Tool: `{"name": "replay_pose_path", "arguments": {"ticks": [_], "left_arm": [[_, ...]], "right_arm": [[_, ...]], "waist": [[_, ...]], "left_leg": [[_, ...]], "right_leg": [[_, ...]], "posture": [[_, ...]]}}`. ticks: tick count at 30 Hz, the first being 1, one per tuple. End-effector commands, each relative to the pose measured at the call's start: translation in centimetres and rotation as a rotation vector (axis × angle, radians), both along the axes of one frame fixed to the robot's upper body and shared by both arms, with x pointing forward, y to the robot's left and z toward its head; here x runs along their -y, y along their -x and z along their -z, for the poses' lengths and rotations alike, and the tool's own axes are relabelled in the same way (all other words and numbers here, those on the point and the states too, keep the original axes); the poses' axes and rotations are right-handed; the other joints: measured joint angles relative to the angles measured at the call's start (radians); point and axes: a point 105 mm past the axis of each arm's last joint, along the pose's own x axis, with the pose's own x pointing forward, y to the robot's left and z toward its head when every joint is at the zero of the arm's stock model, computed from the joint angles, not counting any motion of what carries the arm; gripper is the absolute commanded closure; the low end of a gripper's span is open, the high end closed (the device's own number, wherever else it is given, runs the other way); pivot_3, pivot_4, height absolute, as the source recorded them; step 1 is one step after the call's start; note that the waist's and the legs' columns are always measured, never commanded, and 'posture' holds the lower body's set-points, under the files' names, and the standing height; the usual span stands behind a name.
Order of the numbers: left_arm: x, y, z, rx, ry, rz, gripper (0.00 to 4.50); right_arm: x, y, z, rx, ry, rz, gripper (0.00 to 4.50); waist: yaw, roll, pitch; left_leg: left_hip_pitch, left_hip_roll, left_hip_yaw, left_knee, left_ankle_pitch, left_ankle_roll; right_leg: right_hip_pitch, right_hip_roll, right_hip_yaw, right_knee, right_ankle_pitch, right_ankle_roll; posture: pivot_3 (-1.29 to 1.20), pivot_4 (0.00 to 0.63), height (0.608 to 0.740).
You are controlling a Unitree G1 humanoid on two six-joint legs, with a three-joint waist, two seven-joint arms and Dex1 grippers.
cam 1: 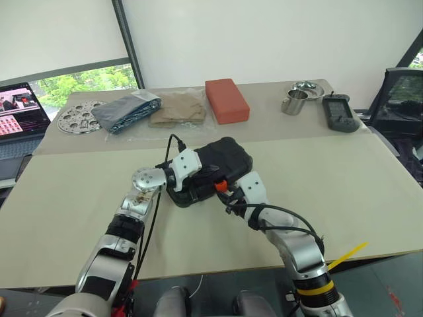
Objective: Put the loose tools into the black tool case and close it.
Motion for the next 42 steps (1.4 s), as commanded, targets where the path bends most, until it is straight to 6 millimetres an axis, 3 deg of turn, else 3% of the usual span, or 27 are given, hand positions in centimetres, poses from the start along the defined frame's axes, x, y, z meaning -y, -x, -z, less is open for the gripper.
{"name": "replay_pose_path", "arguments": {"ticks": [1, 6, 17, 22, 27, 28, 42], "left_arm": [[0.1, 1.9, 5.8, -0.184, -0.099, 0.020, 4.50], [0.0, 1.8, 5.8, -0.185, -0.097, 0.014, 4.50], [-0.1, 1.9, 5.9, -0.188, -0.097, 0.013, 4.50], [0.1, 1.8, 6.0, -0.190, -0.095, 0.015, 4.50], [0.3, 1.9, 6.0, -0.193, -0.093, 0.019, 4.50], [0.3, 1.9, 6.0, -0.192, -0.093, 0.018, 4.50], [0.2, 1.9, 6.1, -0.195, -0.088, 0.011, 4.50]], "right_arm": [[-0.9, -0.3, -3.7, 0.125, -0.063, -0.046, 2.80], [-0.8, 0.2, -3.5, 0.107, -0.054, -0.057, 1.08], [1.2, 1.5, -3.1, 0.064, -0.023, -0.025, 1.08], [1.2, 1.8, -2.9, 0.058, -0.016, -0.035, 2.43], [0.6, 1.3, -2.7, 0.056, -0.003, -0.039, 4.27], [0.6, 1.2, -2.6, 0.053, 0.000, -0.038, 4.45], [0.4, 0.3, -1.8, 0.047, 0.034, -0.024, 4.45]], "waist": [[0.000, 0.000, 0.000], [0.000, 0.000, -0.002], [0.001, 0.000, -0.005], [0.000, 0.000, -0.005], [0.001, -0.001, -0.005], [0.002, -0.001, -0.005], [0.002, -0.001, -0.005]], "left_leg": [[0.000, 0.000, 0.000, 0.000, 0.000, 0.000], [0.000, 0.000, 0.000, 0.000, 0.000, 0.000], [0.000, 0.000, 0.000, 0.000, -0.001, 0.001], [0.000, 0.000, 0.000, 0.000, -0.001, 0.001], [0.000, 0.000, -0.001, 0.000, -0.001, 0.001], [0.000, 0.000, -0.001, 0.000, -0.001, 0.001], [0.000, 0.000, -0.001, -0.001, -0.001, 0.001]], "right_leg": [[0.000, 0.000, 0.000, 0.000, 0.000, 0.000], [0.000, 0.000, 0.000, 0.000, 0.000, 0.000], [0.000, 0.000, 0.000, -0.001, 0.000, 0.000], [0.000, 0.000, 0.000, -0.001, 0.000, 0.000], [0.000, 0.000, 0.000, -0.002, 0.000, 0.000], [0.001, 0.000, 0.000, -0.002, 0.000, 0.000], [0.001, 0.000, 0.000, -0.003, 0.000, 0.000]], "posture": [[0.00, 0.150, 0.736], [0.00, 0.150, 0.736], [0.00, 0.150, 0.736], [0.00, 0.150, 0.736], [0.00, 0.150, 0.736], [0.00, 0.150, 0.736], [0.00, 0.150, 0.736]]}}
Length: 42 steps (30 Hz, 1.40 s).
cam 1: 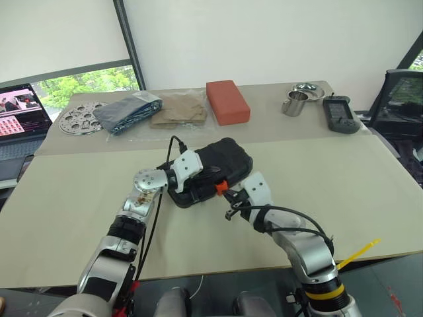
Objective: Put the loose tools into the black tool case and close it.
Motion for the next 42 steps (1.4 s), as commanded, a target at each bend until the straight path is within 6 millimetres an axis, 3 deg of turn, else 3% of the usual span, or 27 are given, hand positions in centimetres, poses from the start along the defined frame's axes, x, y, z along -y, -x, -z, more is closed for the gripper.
{"name": "replay_pose_path", "arguments": {"ticks": [1, 27, 37, 42], "left_arm": [[0.0, 1.8, 5.8, -0.187, -0.096, 0.014, 4.50], [0.2, 1.9, 6.0, -0.193, -0.085, 0.006, 4.50], [0.1, 1.9, 6.1, -0.195, -0.079, -0.003, 4.50], [-0.1, 1.8, 6.2, -0.195, -0.078, -0.015, 4.50]], "right_arm": [[-0.6, -0.5, -1.4, 0.064, -0.016, -0.009, 4.45], [-2.4, -3.1, -1.0, 0.072, -0.017, -0.031, 4.45], [-4.3, -3.9, -1.7, 0.091, -0.039, -0.081, 4.45], [-4.3, -4.0, -1.8, 0.094, -0.033, -0.084, 4.45]], "waist": [[0.000, 0.000, 0.000], [-0.017, -0.001, -0.001], [-0.019, 0.000, -0.001], [-0.020, 0.001, -0.002]], "left_leg": [[0.000, 0.000, 0.000, 0.000, 0.000, 0.000], [0.004, 0.001, -0.001, 0.000, 0.000, 0.000], [0.002, 0.000, -0.001, 0.000, 0.000, 0.000], [0.002, 0.000, -0.001, 0.000, 0.000, 0.000]], "right_leg": [[0.000, 0.000, 0.000, 0.000, 0.000, 0.000], [0.001, 0.001, 0.001, 0.002, 0.000, 0.000], [0.001, 0.001, 0.002, 0.002, 0.000, 0.000], [0.000, 0.001, 0.002, 0.002, 0.000, 0.000]], "posture": [[0.00, 0.150, 0.736], [0.00, 0.150, 0.736], [0.00, 0.150, 0.736], [0.00, 0.150, 0.736]]}}
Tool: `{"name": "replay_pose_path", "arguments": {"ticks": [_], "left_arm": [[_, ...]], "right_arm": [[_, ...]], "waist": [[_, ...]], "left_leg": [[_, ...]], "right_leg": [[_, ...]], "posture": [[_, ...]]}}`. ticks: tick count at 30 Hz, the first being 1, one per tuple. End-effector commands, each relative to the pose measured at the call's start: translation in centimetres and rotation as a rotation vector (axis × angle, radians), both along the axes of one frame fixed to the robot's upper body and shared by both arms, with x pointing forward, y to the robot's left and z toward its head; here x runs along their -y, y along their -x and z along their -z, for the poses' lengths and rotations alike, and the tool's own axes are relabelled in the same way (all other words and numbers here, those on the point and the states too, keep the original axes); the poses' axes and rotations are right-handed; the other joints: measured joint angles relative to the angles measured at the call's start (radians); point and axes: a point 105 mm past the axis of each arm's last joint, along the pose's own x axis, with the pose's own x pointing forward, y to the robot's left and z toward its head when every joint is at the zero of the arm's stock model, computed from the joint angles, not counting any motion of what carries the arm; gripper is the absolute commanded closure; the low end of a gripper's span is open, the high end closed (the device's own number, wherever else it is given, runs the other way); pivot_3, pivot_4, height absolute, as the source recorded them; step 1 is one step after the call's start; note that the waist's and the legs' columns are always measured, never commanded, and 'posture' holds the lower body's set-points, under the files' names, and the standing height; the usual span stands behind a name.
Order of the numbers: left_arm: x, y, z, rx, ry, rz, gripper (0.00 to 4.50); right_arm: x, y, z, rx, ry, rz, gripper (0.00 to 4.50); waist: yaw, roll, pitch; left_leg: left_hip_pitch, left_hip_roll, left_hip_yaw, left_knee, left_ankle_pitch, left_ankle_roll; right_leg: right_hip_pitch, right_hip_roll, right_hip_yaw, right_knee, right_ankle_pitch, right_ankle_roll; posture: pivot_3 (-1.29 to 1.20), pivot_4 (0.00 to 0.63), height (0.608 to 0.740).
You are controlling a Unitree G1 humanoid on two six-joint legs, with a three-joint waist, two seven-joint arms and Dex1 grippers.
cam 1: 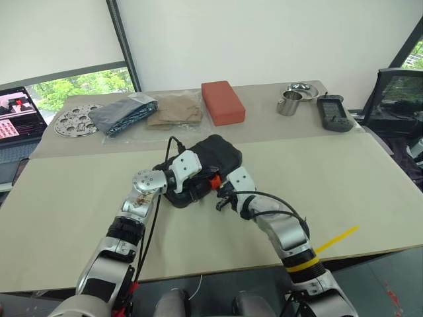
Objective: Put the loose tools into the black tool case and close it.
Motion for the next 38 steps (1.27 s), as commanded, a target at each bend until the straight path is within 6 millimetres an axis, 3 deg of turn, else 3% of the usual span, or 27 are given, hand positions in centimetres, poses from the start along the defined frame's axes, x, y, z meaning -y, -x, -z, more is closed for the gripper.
{"name": "replay_pose_path", "arguments": {"ticks": [1, 5, 9, 13, 16, 19, 21, 24, 28, 29, 30, 35, 38], "left_arm": [[-0.3, 1.7, 6.0, -0.191, -0.086, -0.011, 4.50], [-1.3, 1.1, 5.5, -0.181, -0.056, -0.066, 4.50], [-3.0, 0.4, 2.8, -0.152, 0.081, -0.144, 4.50], [-5.6, 0.4, -0.9, -0.117, 0.241, -0.220, 4.50], [-7.3, 1.5, -1.7, -0.090, 0.249, -0.243, 4.50], [-10.1, 3.9, -1.5, -0.112, 0.242, -0.301, 3.81], [-11.0, 5.3, -1.5, -0.142, 0.249, -0.321, 2.91], [-12.2, 7.1, -1.2, -0.192, 0.259, -0.364, 1.99], [-14.8, 9.3, 0.7, -0.247, 0.200, -0.480, 0.85], [-15.4, 9.9, 1.2, -0.259, 0.194, -0.514, 0.29], [-16.0, 10.3, 1.5, -0.262, 0.189, -0.546, 0.05], [-18.2, 10.9, 3.0, -0.255, 0.138, -0.689, 0.05], [-18.0, 10.7, 3.1, -0.242, 0.122, -0.679, 0.05]], "right_arm": [[-1.8, -0.2, -4.4, 0.163, -0.060, -0.074, 4.45], [-0.1, 0.5, -3.0, 0.122, -0.017, -0.068, 4.45], [2.8, 1.6, -1.9, 0.096, 0.030, -0.064, 4.45], [5.6, 1.9, -2.9, 0.155, 0.015, -0.077, 4.45], [7.0, 2.4, -3.8, 0.183, -0.040, -0.124, 4.45], [10.7, 2.3, -4.4, 0.193, -0.065, -0.128, 3.73], [12.3, 2.4, -4.6, 0.216, -0.058, -0.145, 2.90], [14.6, 2.6, -4.7, 0.222, -0.057, -0.173, 2.01], [17.4, 2.7, -4.5, 0.243, -0.031, -0.177, 0.81], [18.2, 2.7, -4.5, 0.248, -0.026, -0.172, 0.24], [18.8, 2.6, -4.5, 0.253, -0.022, -0.167, 0.01], [20.2, 2.6, -4.4, 0.272, -0.024, -0.157, 0.01], [20.2, 2.8, -4.1, 0.254, -0.039, -0.172, 0.01]], "waist": [[-0.001, 0.000, 0.000], [0.004, 0.000, 0.000], [0.002, 0.000, 0.000], [-0.019, -0.002, 0.004], [-0.036, -0.003, 0.007], [-0.033, -0.004, 0.012], [-0.031, -0.005, 0.016], [-0.016, -0.006, 0.018], [-0.007, -0.007, 0.019], [-0.007, -0.007, 0.019], [-0.006, -0.007, 0.019], [0.002, -0.007, 0.020], [0.005, -0.007, 0.020]], "left_leg": [[0.000, 0.000, 0.000, 0.000, 0.000, 0.000], [0.000, 0.000, 0.000, 0.000, 0.000, 0.000], [-0.001, 0.000, -0.001, -0.001, 0.000, 0.000], [-0.003, 0.000, -0.001, -0.003, 0.000, 0.000], [-0.003, 0.001, -0.002, -0.006, -0.001, 0.001], [-0.002, 0.001, -0.001, -0.010, 0.000, 0.000], [-0.002, 0.001, -0.001, -0.012, 0.000, 0.000], [-0.002, 0.001, 0.000, -0.012, 0.000, 0.000], [-0.001, 0.000, 0.000, -0.012, 0.000, 0.000], [-0.001, 0.000, 0.000, -0.012, 0.000, 0.000], [-0.001, -0.001, 0.000, -0.014, 0.000, 0.000], [-0.001, -0.003, 0.000, -0.015, 0.000, 0.000], [-0.001, -0.003, -0.001, -0.015, 0.000, 0.000]], "right_leg": [[0.000, 0.000, 0.000, 0.000, 0.000, 0.000], [0.000, -0.001, 0.000, 0.000, 0.000, 0.000], [-0.001, -0.001, 0.000, 0.000, 0.000, 0.000], [-0.003, 0.000, 0.001, -0.003, 0.000, 0.000], [-0.004, 0.003, 0.004, -0.005, 0.000, 0.000], [-0.004, 0.003, 0.003, -0.007, 0.000, 0.000], [-0.004, 0.002, 0.004, -0.009, 0.000, 0.000], [-0.001, -0.001, 0.002, -0.013, 0.000, 0.000], [-0.001, -0.003, 0.002, -0.014, 0.001, 0.000], [-0.001, -0.005, 0.002, -0.015, 0.001, 0.000], [-0.001, -0.006, 0.002, -0.015, 0.001, 0.000], [-0.001, -0.009, 0.002, -0.016, 0.001, 0.000], [-0.001, -0.010, 0.002, -0.016, 0.001, 0.000]], "posture": [[0.00, 0.150, 0.736], [0.00, 0.150, 0.736], [0.00, 0.150, 0.736], [0.00, 0.150, 0.736], [0.00, 0.150, 0.736], [0.00, 0.150, 0.736], [0.00, 0.150, 0.736], [0.00, 0.150, 0.736], [0.00, 0.150, 0.736], [0.00, 0.150, 0.736], [0.00, 0.150, 0.736], [0.00, 0.150, 0.736], [0.00, 0.150, 0.736]]}}
